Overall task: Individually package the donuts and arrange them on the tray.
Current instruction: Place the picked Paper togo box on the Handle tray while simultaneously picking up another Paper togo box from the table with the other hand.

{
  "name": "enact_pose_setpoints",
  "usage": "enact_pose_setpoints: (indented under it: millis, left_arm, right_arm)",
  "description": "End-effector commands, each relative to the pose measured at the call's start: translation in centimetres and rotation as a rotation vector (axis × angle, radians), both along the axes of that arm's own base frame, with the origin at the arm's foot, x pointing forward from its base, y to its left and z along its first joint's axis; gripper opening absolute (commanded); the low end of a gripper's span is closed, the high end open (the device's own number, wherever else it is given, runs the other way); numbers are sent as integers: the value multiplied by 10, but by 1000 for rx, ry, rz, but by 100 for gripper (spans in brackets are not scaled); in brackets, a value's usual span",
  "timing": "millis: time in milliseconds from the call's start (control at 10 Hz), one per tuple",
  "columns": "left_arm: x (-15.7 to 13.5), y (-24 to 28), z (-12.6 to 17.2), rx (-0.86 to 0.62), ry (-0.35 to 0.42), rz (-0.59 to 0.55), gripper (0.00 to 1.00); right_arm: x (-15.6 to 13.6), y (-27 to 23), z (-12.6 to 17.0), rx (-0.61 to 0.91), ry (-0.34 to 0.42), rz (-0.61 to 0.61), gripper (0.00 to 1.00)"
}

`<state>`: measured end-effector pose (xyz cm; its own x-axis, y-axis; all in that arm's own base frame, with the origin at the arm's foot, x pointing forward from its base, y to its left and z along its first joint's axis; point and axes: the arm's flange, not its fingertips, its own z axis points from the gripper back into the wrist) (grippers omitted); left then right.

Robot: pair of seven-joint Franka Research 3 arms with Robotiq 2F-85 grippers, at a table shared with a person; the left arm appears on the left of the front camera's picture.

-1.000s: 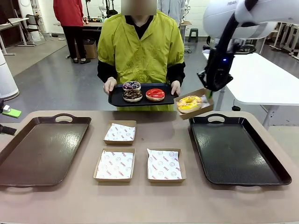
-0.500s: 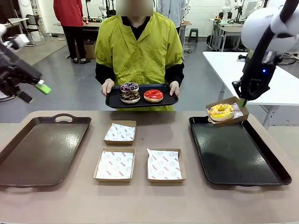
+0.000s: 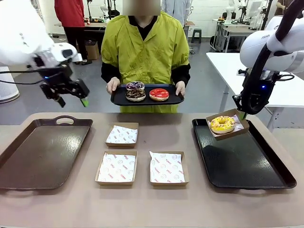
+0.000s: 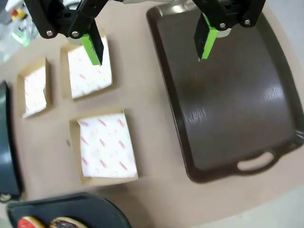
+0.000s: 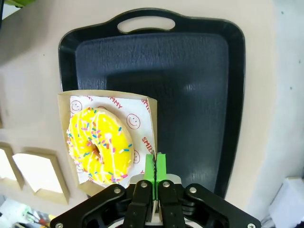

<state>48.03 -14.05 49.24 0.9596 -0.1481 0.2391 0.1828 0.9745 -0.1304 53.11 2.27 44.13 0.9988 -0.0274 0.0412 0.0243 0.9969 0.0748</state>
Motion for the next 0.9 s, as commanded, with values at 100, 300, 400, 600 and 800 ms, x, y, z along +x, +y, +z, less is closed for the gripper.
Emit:
enact_pose_setpoints:
  millis: [100,300,400,600,800]
  left_arm:
    - [28,-48,-34,85,-38,54,100]
    - [37,-70,-62,91,-34,34,100]
    - [42,-76,-77,71,-12,31,100]
    - [49,-87,-103,8,44,18,100]
    - [51,-86,-119,-43,112,-14,100]
  right_arm:
    - [-1,0,4,-3,-7,2,1]
    - [-1,0,4,-3,-7,2,1]
    - [-1,0,4,-3,-7,2,1]
    - [-1,0,4,-3,-7,2,1]
    - [-1,0,4,-3,-7,2,1]
